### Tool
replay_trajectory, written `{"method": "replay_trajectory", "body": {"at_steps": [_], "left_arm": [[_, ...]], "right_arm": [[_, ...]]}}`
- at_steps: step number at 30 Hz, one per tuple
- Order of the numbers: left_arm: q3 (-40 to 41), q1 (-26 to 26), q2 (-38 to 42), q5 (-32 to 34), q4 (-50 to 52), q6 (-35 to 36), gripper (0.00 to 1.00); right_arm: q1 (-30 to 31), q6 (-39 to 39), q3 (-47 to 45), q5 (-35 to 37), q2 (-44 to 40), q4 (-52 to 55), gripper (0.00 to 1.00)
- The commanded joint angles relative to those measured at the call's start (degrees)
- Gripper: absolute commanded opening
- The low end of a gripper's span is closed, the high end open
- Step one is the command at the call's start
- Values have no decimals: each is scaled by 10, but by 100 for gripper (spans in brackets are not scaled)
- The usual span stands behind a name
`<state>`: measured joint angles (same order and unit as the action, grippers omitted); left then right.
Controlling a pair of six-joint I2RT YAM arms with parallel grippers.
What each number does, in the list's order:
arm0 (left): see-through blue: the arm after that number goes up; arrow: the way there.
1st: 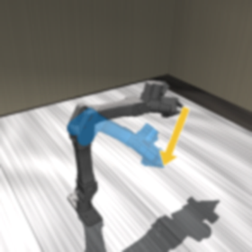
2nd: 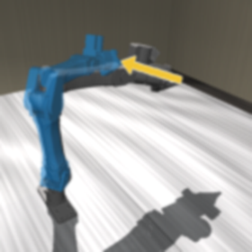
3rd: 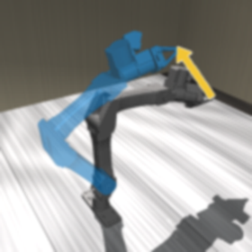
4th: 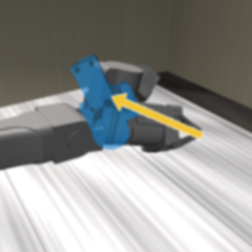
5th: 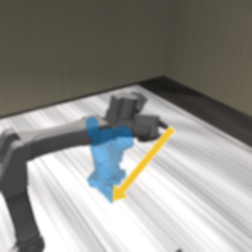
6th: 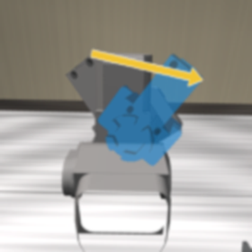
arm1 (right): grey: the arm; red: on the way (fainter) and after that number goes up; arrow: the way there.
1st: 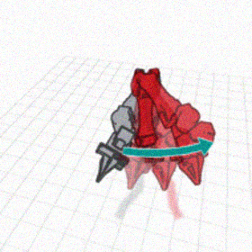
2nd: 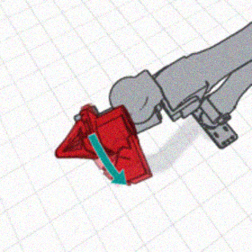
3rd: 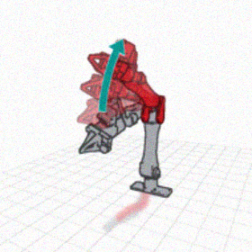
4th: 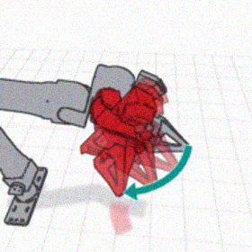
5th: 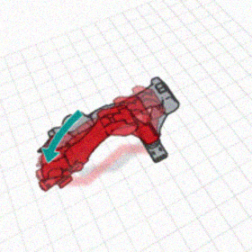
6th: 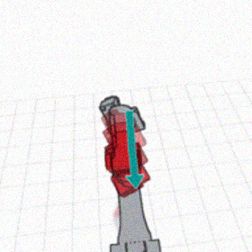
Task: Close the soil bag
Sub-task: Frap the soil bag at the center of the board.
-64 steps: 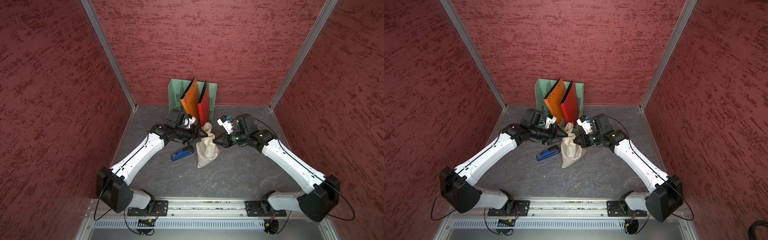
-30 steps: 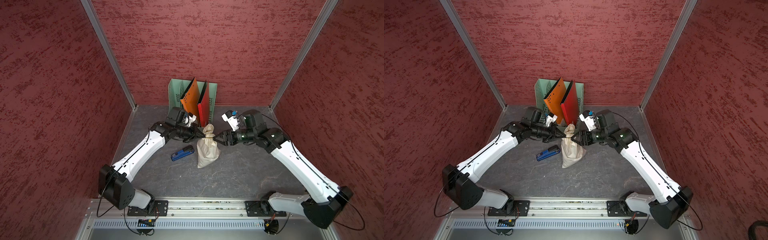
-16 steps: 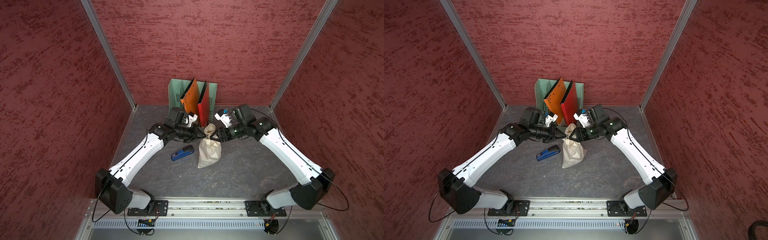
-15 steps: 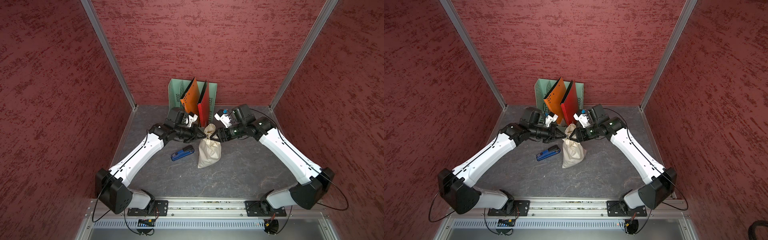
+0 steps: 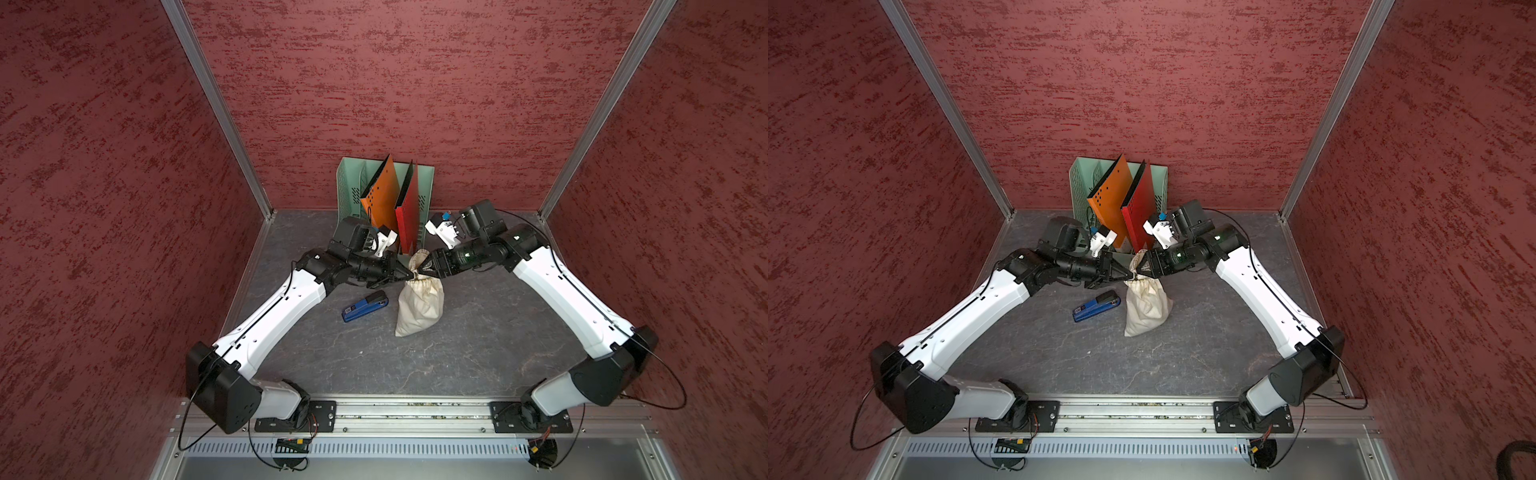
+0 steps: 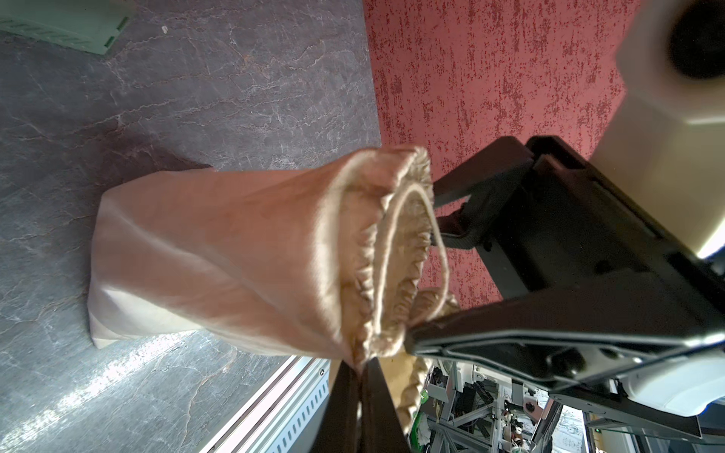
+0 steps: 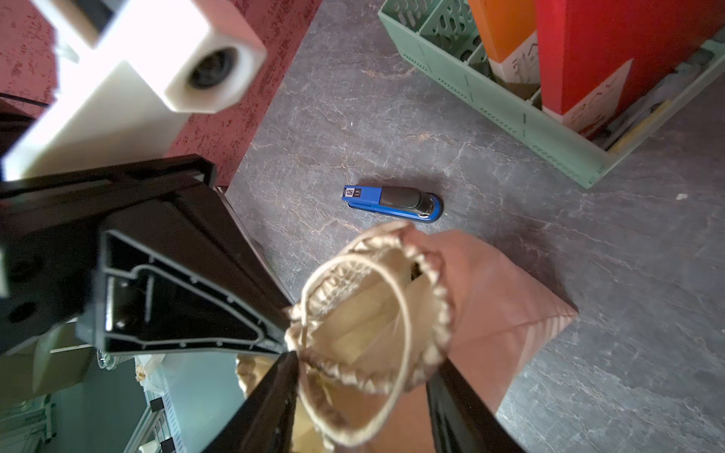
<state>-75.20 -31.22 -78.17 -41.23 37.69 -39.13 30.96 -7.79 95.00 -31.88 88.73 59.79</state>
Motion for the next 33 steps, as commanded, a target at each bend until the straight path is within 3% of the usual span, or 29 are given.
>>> {"method": "replay_trajectory", "body": {"at_steps": [1, 4, 8, 15, 18, 20, 22, 26, 33], "left_arm": [[5, -2, 18, 3, -3, 10, 6], [8, -2, 19, 8, -4, 7, 6], [8, -3, 21, 11, 2, 7, 6], [3, 1, 24, 33, 28, 9, 6], [-3, 2, 19, 33, 30, 10, 6], [-6, 1, 16, 32, 30, 9, 6], [-9, -2, 14, 30, 29, 11, 6], [-11, -3, 12, 28, 27, 12, 6], [-15, -3, 13, 28, 33, 17, 6]], "right_arm": [[-1, 33, 15, 18, 3, 43, 56], [0, 41, 8, 37, -2, 55, 55], [-1, 22, -6, 89, -18, 48, 43], [-7, -23, -45, 163, -74, 63, 42], [-13, -42, -66, 206, -93, 90, 48], [-16, -54, -79, 207, -108, 95, 57], [-17, -58, -81, 182, -126, 84, 67], [-29, -83, -55, 111, -143, 35, 76], [-43, -104, 23, 24, -73, 28, 86]]}}
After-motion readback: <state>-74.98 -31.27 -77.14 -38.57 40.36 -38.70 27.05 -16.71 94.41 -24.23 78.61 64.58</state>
